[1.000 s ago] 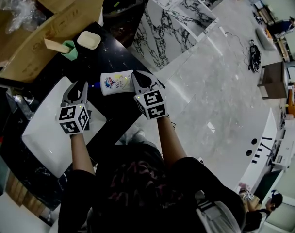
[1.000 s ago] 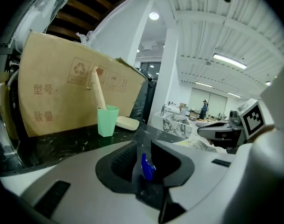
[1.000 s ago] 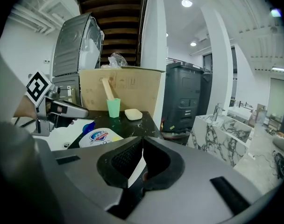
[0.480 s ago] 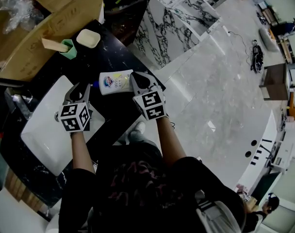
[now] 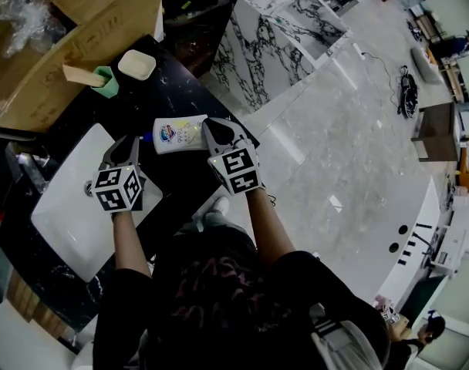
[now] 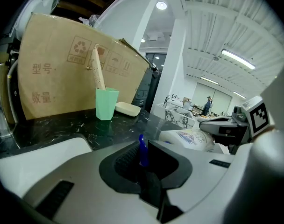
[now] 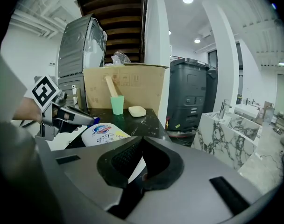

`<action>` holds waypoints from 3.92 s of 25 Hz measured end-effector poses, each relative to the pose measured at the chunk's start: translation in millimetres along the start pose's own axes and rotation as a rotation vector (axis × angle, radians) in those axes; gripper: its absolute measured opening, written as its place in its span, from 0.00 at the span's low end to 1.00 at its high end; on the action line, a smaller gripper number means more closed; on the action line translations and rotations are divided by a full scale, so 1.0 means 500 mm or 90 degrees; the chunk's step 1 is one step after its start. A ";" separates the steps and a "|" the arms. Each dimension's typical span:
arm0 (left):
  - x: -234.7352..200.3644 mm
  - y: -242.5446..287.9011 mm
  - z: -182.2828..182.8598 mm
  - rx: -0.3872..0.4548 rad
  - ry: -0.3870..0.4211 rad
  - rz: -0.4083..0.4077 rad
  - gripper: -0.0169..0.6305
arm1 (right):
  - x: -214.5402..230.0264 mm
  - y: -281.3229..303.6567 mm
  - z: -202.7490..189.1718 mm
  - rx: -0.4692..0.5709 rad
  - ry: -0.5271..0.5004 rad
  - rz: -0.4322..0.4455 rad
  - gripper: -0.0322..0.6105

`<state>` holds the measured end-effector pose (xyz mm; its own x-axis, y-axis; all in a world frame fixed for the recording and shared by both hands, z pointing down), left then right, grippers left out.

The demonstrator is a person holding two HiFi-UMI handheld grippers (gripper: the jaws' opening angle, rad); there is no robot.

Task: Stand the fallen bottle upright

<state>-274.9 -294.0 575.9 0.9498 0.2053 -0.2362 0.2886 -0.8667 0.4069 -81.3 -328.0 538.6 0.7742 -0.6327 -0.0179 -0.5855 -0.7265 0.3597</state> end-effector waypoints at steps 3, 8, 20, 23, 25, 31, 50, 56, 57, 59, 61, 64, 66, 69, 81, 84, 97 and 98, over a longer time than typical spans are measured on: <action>0.003 -0.001 0.005 0.001 0.025 0.017 0.12 | 0.000 -0.002 0.000 0.002 0.003 0.006 0.07; 0.018 -0.013 0.028 0.013 0.053 0.037 0.11 | 0.004 -0.013 0.001 0.005 0.005 0.024 0.07; 0.084 -0.072 0.135 0.056 0.201 0.111 0.11 | -0.001 -0.038 -0.015 0.016 0.040 0.080 0.07; 0.115 -0.085 0.167 0.064 0.250 0.124 0.11 | -0.002 -0.044 -0.028 0.019 0.047 0.090 0.07; 0.145 -0.089 0.189 0.067 0.292 0.129 0.11 | -0.002 -0.048 -0.035 0.020 0.056 0.095 0.07; 0.240 -0.081 0.235 0.077 0.393 0.123 0.11 | 0.010 -0.061 -0.044 0.020 0.079 0.107 0.07; 0.468 -0.042 0.258 0.144 0.433 0.006 0.15 | 0.061 -0.117 -0.035 0.044 0.076 0.107 0.07; 0.509 -0.047 0.247 0.164 0.413 -0.025 0.16 | 0.076 -0.144 -0.038 0.046 0.073 0.100 0.07; 0.512 -0.049 0.244 0.167 0.407 -0.026 0.16 | 0.077 -0.149 -0.041 0.045 0.071 0.100 0.07; 0.515 -0.053 0.240 0.173 0.393 -0.029 0.16 | 0.078 -0.160 -0.045 0.044 0.063 0.101 0.07; 0.519 -0.057 0.237 0.179 0.379 -0.035 0.16 | 0.082 -0.171 -0.045 0.047 0.057 0.098 0.07; 0.525 -0.062 0.233 0.183 0.368 -0.042 0.17 | 0.091 -0.185 -0.040 0.055 0.057 0.091 0.07; 0.529 -0.063 0.232 0.183 0.369 -0.043 0.20 | 0.095 -0.193 -0.040 0.058 0.057 0.086 0.07; 0.527 -0.064 0.230 0.184 0.365 -0.044 0.21 | 0.094 -0.204 -0.041 0.058 0.050 0.085 0.07; 0.533 -0.083 0.257 0.227 0.312 -0.039 0.27 | 0.144 -0.247 -0.024 0.084 0.030 0.049 0.07; 0.511 -0.103 0.278 0.245 0.293 -0.013 0.26 | 0.161 -0.258 -0.011 0.096 0.032 0.037 0.07; 0.392 -0.182 0.257 0.279 0.202 0.100 0.07 | 0.206 -0.328 0.113 0.209 -0.012 -0.005 0.07; 0.386 -0.186 0.253 0.280 0.195 0.104 0.06 | 0.211 -0.334 0.119 0.214 -0.015 -0.008 0.07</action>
<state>-133.9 -231.4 381.0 0.9887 0.1180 0.0922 0.1190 -0.9929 -0.0054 83.6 -289.3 421.0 0.7783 -0.6264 -0.0426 -0.6256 -0.7795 0.0316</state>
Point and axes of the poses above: the fingertips, and each gripper's own axes: y forward along the fingers, x to its right, z out of its top, the point moved 2 cm from there along -y, backward along the fingers, and after that the axes turned 9 degrees about x, right-handed, at the moved point
